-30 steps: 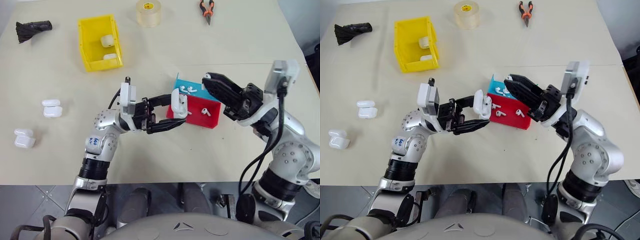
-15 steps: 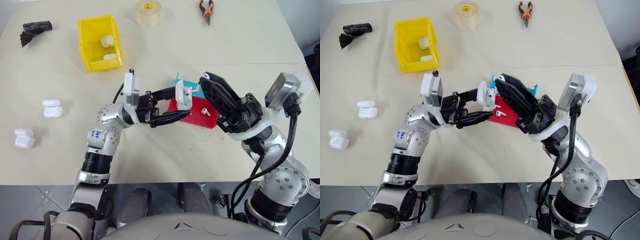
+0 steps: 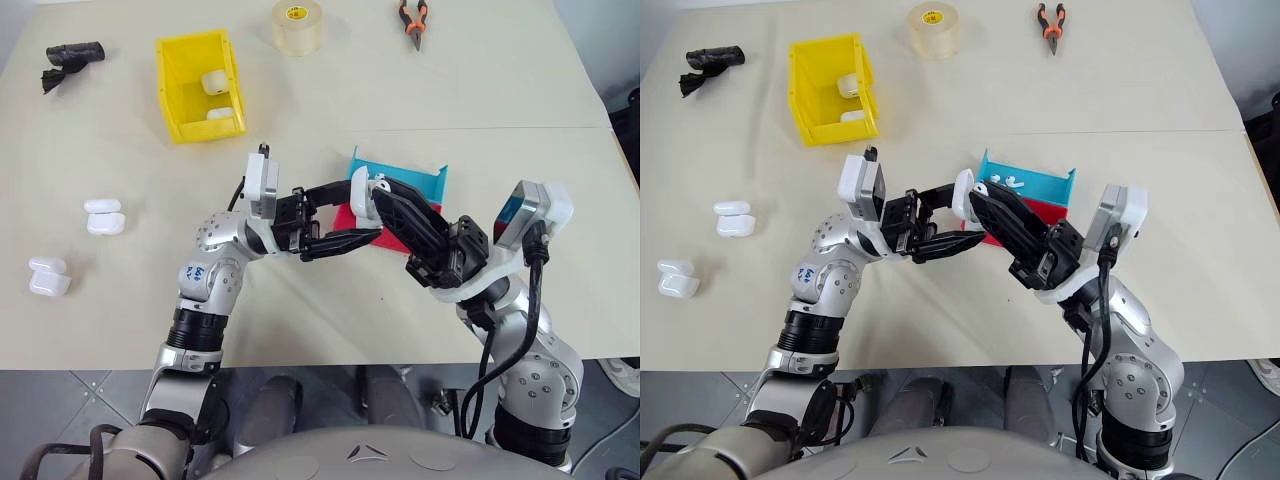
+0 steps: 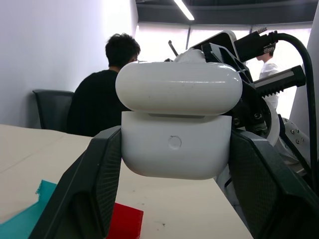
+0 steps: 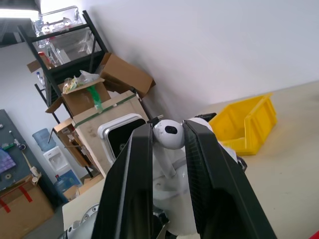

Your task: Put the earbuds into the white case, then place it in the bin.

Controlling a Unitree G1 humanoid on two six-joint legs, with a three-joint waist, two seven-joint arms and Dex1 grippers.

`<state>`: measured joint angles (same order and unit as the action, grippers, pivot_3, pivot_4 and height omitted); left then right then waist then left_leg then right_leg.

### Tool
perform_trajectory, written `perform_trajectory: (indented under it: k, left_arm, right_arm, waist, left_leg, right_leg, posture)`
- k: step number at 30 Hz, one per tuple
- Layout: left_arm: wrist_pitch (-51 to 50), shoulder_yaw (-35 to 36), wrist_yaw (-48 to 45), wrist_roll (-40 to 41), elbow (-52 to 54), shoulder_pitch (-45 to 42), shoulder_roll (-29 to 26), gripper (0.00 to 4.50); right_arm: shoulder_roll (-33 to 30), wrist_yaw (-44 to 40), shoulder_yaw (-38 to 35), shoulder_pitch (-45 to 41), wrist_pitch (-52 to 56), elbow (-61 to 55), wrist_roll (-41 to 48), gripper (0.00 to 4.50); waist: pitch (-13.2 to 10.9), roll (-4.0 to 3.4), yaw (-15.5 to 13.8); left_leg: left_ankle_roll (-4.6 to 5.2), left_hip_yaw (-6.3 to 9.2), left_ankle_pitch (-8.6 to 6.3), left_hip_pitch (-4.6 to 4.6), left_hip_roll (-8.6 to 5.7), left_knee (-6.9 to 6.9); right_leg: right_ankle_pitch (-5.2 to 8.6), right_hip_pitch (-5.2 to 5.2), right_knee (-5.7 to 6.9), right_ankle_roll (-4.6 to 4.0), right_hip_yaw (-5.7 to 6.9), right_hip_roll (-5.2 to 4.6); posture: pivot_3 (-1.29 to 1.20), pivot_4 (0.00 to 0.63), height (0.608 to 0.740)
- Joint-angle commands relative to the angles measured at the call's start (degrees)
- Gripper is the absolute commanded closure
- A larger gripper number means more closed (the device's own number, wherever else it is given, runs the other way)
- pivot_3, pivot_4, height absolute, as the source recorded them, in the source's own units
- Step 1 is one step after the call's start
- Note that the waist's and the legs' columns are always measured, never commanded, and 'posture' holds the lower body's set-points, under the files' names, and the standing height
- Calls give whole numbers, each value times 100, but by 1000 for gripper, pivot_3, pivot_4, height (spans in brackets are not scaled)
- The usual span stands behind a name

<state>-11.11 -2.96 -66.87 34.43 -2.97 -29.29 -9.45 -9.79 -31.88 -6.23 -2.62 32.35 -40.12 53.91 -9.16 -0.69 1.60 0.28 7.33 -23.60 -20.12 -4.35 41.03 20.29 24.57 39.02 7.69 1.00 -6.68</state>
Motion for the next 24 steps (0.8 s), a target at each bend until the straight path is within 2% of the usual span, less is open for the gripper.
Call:
perform_trajectory:
  k: [1, 9, 14, 16, 18, 24]
  left_arm:
    - [155, 59, -71, 145, 165, -32, 70, 1698]
    - [75, 90, -181, 256, 203, -24, 89, 1698]
    - [67, 114, -237, 289, 183, -61, 101, 1698]
    - [66, 105, -258, 278, 174, -70, 107, 1698]
    - [54, 107, -277, 280, 169, -80, 119, 1698]
    - [28, 106, -300, 161, 151, -73, 33, 1698]
  right_arm:
    - [-101, -77, 101, 117, -231, -26, -13, 3967]
    - [-213, -117, 343, 329, -629, 115, -288, 3967]
    - [-515, -224, 508, 463, -649, 217, -475, 3967]
    - [-570, -204, 535, 457, -669, 230, -455, 3248]
    - [-642, -215, 556, 401, -672, 232, -430, 2729]
    - [-986, -308, 382, 279, -725, 288, -442, 633]
  waist:
    - [0, 0, -2]
    - [0, 0, -2]
    - [0, 0, -4]
    - [0, 0, -4]
    - [0, 0, -1]
    - [0, 0, -11]
  left_leg:
    - [0, 0, 0, 0, 0, 0]
    - [0, 0, 0, 0, 1, -3]
    - [0, 0, 0, 0, 0, -4]
    - [0, 0, 0, 0, 1, -4]
    - [0, -1, 0, 0, 2, -4]
    - [1, -1, 0, 0, 1, -3]
  right_leg:
    - [0, 0, -1, 0, 0, 0]
    - [0, -1, -5, 0, 1, 2]
    - [0, -2, -5, 0, 1, 1]
    - [0, -3, -6, 0, 2, 2]
    - [0, -3, -6, 0, 2, 3]
    - [0, -6, -9, 0, 2, 2]
  posture:
    - [0, 150, 740]
    - [0, 150, 740]
    - [0, 150, 740]
    - [0, 150, 740]
    - [0, 150, 740]
    - [0, 150, 740]
